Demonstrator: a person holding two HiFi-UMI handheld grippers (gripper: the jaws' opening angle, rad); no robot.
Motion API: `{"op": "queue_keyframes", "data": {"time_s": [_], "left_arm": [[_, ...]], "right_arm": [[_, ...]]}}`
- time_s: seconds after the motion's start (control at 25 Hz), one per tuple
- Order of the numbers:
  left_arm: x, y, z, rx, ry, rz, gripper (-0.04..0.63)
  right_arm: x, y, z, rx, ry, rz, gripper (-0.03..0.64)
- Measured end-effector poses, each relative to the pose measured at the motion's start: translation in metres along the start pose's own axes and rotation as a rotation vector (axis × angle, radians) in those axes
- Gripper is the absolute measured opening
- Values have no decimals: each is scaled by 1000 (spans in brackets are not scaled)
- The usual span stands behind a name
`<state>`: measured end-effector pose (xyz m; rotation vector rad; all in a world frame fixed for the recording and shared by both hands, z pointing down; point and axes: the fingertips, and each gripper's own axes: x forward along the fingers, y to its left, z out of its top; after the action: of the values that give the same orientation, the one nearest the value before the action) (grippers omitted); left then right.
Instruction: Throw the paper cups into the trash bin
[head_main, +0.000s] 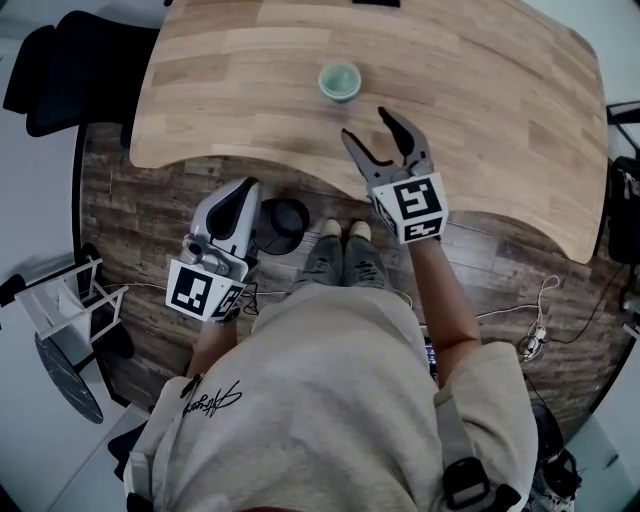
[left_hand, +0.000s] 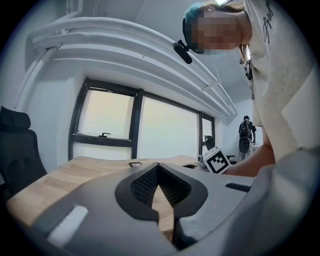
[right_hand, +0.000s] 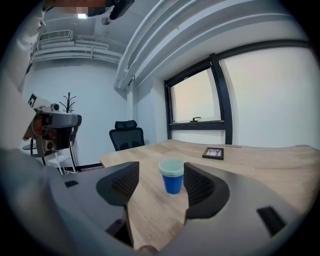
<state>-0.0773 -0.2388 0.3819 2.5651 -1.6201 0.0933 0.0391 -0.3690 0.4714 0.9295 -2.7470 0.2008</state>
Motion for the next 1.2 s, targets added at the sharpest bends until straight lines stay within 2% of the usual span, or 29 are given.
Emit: {"op": "queue_keyframes", "data": {"time_s": [0.52, 1.2], "left_arm": [[-21, 12, -4, -3, 11, 41, 2], [-45, 34, -9, -9, 29, 110, 2]], "right_arm": [[49, -12, -44, -6, 152, -9, 277], [90, -25, -72, 35, 236, -49, 288]]}}
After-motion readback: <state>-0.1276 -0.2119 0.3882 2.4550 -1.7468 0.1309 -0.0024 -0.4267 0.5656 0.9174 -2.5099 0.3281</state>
